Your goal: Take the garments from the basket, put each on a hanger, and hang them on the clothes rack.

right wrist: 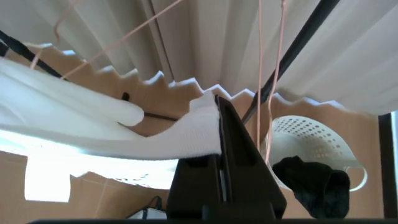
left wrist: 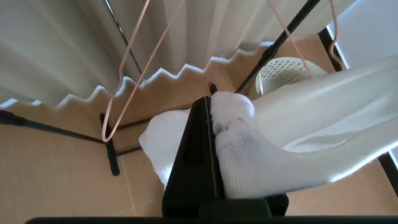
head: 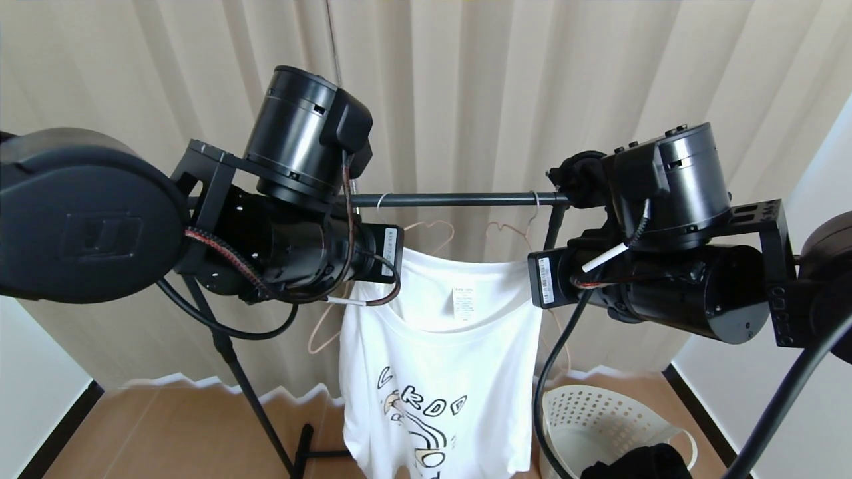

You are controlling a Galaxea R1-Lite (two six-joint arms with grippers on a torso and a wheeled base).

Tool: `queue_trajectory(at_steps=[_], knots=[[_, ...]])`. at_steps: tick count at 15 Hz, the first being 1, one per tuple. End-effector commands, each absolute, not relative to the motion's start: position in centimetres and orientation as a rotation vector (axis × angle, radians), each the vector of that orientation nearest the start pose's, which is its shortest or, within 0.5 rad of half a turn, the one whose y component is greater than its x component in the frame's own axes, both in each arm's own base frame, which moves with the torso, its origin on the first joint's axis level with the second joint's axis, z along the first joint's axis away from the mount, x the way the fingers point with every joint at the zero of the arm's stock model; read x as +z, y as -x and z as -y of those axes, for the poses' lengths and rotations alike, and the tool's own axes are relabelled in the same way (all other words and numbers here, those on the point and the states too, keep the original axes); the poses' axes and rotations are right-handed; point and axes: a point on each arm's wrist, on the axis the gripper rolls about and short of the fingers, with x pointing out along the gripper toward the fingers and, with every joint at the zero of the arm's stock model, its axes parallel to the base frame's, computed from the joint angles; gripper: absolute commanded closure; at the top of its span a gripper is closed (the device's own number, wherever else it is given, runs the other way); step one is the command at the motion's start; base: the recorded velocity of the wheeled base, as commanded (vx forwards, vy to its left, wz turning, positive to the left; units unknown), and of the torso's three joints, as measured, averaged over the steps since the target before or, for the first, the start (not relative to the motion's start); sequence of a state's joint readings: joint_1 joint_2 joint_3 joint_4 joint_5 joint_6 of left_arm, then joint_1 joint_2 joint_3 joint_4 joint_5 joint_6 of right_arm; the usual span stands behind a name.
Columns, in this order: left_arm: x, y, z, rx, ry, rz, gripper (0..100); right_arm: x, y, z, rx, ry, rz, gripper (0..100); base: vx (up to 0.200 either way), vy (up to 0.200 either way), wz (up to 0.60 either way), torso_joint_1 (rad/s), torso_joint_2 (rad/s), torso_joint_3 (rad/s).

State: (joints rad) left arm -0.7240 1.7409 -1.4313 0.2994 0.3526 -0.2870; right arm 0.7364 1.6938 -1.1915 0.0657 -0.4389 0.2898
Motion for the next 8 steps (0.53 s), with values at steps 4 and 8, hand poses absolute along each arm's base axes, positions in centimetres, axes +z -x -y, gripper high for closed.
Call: queue_trajectory(at_steps=[4,8], knots=[[27.3,-25.5,21.7,-0.294,-0.002,-0.512,100,20.6,-22.9,-19.6,0.238,0.177,-0.555,0,0.000,0.000,0.00,0.000,0.00,0.000],[28.4,-25.9,22.1,-0.286,0.000,-0.471,100,19.5,-21.3,-20.0,0.304,0.258,-0.582,0,0.000,0.000,0.00,0.000,0.00,0.000]])
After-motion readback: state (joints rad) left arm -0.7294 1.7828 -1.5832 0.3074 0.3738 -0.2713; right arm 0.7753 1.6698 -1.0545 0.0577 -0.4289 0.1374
